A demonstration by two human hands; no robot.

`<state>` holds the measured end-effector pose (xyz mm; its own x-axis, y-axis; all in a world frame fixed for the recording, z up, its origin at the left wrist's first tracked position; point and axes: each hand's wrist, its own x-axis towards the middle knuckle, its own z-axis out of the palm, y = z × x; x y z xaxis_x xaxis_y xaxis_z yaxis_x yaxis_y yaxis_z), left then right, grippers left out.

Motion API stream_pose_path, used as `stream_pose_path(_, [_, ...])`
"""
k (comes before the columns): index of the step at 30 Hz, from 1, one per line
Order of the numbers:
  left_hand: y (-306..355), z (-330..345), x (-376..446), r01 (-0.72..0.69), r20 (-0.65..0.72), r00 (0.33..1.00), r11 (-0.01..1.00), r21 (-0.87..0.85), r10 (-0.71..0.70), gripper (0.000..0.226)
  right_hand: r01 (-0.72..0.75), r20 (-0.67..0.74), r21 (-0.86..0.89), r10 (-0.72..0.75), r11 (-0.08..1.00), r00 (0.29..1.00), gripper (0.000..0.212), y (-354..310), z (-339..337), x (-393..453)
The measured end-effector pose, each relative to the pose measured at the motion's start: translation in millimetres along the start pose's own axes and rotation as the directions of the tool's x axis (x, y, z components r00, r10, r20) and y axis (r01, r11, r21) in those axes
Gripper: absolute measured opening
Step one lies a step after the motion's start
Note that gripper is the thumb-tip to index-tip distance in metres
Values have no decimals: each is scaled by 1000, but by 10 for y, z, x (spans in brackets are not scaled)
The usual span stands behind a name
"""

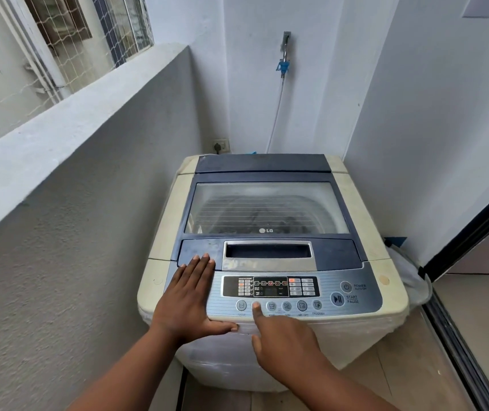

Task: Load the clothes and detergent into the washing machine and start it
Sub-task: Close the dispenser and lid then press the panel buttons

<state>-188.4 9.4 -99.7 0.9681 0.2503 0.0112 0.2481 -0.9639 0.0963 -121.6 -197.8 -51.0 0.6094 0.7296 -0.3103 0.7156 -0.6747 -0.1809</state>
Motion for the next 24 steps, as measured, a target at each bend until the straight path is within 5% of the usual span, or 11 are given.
stream_pose_path(5, [-7,15,7,-6,-10,1000,1000,14,6,128,-38,1,19,38,999,999,26,-25,-330,212])
stream_pose_path(10, [-15,19,5,-5,1,1000,1000,12,5,128,-51,80,-17,52,999,995,29,-144,-483,254])
stream_pose_path(14, [-16,20,3,-11,1,1000,1000,23,11,129,-45,-2,51,45,998,999,22,-46,-341,240])
stream_pose_path(21, [-8,8,1,5,19,1000,1000,8,-5,130,78,54,109,-84,991,995,75,298,36,-223])
stream_pose_path(24, [0,-4,-2,9,33,999,1000,17,-10,131,85,10,207,-89,975,996,79,425,115,-445])
